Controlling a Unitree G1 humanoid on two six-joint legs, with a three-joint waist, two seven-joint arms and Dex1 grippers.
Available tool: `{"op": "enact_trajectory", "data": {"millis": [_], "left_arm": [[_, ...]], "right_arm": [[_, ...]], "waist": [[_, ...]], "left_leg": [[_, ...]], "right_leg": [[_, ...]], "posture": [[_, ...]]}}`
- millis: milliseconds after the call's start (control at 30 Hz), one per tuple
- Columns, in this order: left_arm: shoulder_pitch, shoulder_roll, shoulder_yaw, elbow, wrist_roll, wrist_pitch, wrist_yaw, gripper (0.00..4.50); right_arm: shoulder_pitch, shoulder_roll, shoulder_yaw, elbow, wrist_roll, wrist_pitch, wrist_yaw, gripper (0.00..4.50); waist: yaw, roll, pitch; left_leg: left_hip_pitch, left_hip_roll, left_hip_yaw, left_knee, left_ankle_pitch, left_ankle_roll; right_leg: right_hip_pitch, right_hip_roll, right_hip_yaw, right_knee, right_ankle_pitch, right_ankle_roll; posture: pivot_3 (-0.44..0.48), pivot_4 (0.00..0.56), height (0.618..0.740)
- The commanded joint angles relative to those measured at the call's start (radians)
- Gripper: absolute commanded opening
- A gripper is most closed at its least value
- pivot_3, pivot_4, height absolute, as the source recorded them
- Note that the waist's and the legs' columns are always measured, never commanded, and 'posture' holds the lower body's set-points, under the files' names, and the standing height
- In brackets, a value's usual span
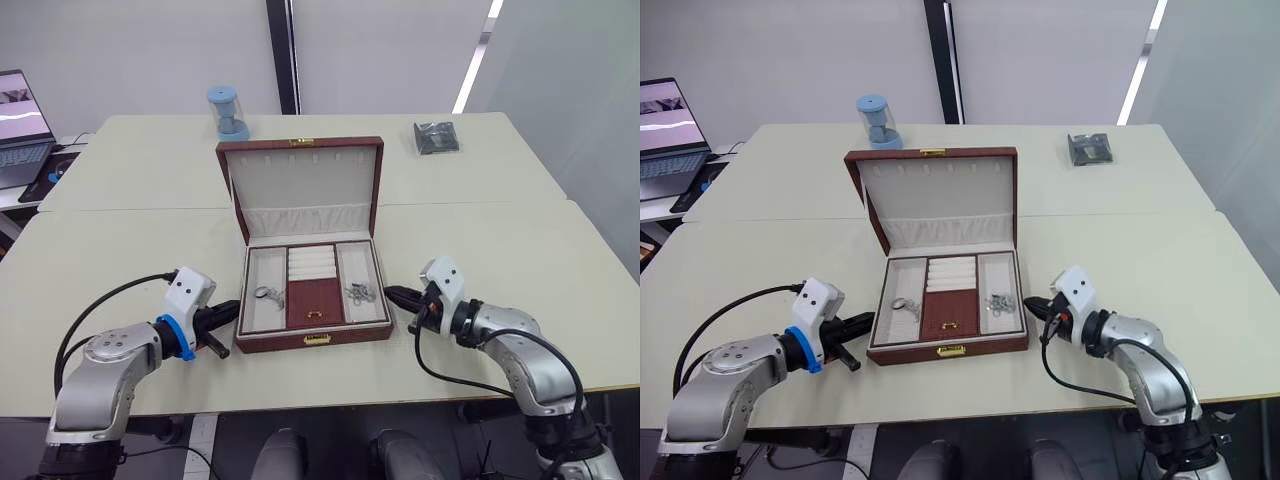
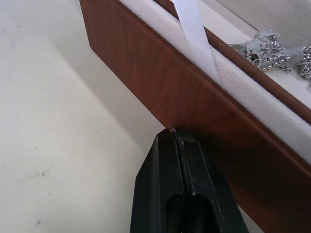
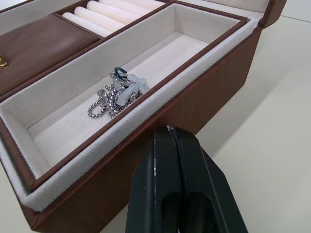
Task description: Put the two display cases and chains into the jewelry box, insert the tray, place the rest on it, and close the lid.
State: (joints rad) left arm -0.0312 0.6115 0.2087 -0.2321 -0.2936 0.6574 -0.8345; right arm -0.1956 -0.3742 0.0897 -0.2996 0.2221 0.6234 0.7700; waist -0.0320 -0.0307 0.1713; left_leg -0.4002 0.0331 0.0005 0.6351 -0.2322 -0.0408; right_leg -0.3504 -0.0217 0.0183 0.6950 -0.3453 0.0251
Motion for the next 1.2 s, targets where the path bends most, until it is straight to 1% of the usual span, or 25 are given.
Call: {"op": "enact_trajectory", "data": {"millis": [33, 200, 633, 733, 933, 1100, 1200], "left_arm": [[-0.017, -0.028, -0.086, -0.085, -0.101, -0.016, -0.087, 0.0], [-0.03, -0.039, -0.087, -0.086, -0.094, -0.013, -0.066, 0.0], [-0.037, -0.045, -0.074, -0.139, -0.103, 0.044, -0.048, 0.0], [-0.017, -0.046, -0.059, -0.112, -0.083, 0.0, -0.047, 0.0], [-0.005, -0.041, -0.026, -0.076, -0.081, -0.046, -0.054, 0.0], [-0.009, -0.04, -0.001, -0.052, -0.069, -0.106, -0.043, 0.0], [-0.023, -0.049, 0.036, -0.024, -0.059, -0.174, -0.018, 0.0]], "right_arm": [[-0.006, 0.045, 0.153, -0.051, 0.1, 0.015, 0.108, 0.02], [-0.019, 0.036, 0.154, -0.047, 0.115, 0.027, 0.135, 0.02], [-0.021, 0.032, 0.143, -0.016, 0.083, -0.007, 0.118, 0.02], [-0.022, 0.022, 0.126, 0.003, 0.072, -0.031, 0.114, 0.02], [-0.019, -0.002, 0.085, 0.02, 0.076, -0.051, 0.12, 0.02], [-0.014, -0.012, 0.054, 0.014, 0.086, -0.054, 0.103, 0.02], [-0.007, -0.025, 0.029, 0.018, 0.094, -0.055, 0.097, 0.02]], "waist": [[-0.001, 0.0, 0.0], [-0.001, 0.0, 0.0], [-0.001, 0.0, 0.0], [-0.001, 0.0, 0.0], [-0.001, 0.0, 0.0], [0.001, -0.001, 0.001], [0.003, -0.001, 0.001]], "left_leg": [[0.0, 0.0, 0.0, 0.0, 0.0, 0.0], [0.0, 0.001, 0.0, 0.0, 0.0, 0.0], [0.0, 0.0, 0.0, 0.0, 0.0, 0.0], [0.0, 0.0, 0.0, 0.0, 0.0, 0.0], [0.0, 0.0, 0.0, 0.0, 0.0, 0.0], [-0.001, 0.0, 0.0, 0.0, 0.0, 0.0], [-0.001, 0.0, -0.001, 0.0, 0.0, 0.0]], "right_leg": [[0.0, 0.0, 0.0, 0.0, 0.0, 0.0], [0.0, 0.001, 0.0, 0.0, 0.0, 0.0], [0.0, 0.001, 0.0, 0.001, 0.0, 0.0], [0.0, 0.001, 0.0, 0.001, 0.0, 0.0], [-0.001, 0.001, 0.0, 0.001, 0.0, 0.0], [-0.001, 0.0, 0.0, 0.0, 0.0, 0.0], [-0.001, 0.0, 0.0, 0.0, 0.0, 0.0]], "posture": [[0.0, 0.15, 0.74], [0.0, 0.15, 0.74], [0.0, 0.15, 0.74], [0.0, 0.15, 0.74], [0.0, 0.15, 0.74], [0.0, 0.15, 0.74], [0.0, 0.15, 0.74]]}}
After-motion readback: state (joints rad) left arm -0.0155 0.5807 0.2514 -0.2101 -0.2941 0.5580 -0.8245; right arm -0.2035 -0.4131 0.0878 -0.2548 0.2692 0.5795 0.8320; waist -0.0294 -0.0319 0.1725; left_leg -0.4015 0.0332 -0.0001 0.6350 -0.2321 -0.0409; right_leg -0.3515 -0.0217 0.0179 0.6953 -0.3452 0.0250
